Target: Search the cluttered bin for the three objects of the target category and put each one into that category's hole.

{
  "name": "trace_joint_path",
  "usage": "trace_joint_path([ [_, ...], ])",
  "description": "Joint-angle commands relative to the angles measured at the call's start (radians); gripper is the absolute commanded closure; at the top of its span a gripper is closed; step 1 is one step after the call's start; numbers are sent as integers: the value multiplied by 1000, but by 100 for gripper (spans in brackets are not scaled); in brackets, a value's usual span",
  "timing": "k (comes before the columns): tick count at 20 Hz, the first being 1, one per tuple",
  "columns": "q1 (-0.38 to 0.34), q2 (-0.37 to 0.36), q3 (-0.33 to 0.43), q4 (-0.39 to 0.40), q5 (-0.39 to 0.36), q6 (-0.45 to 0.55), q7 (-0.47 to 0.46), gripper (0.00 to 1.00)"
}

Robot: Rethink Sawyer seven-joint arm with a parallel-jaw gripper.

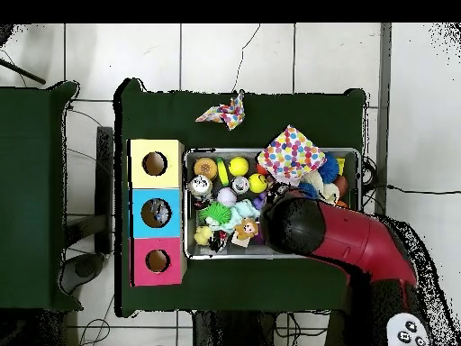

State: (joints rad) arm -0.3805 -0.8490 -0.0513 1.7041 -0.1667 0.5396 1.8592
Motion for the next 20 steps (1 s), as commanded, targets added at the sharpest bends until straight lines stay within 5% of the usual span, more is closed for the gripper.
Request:
trace_joint_path([
  [1,-21,1,107,38,-73,93,-126,100],
  [20,-107,-48,200,41,-26,167,-121,100],
])
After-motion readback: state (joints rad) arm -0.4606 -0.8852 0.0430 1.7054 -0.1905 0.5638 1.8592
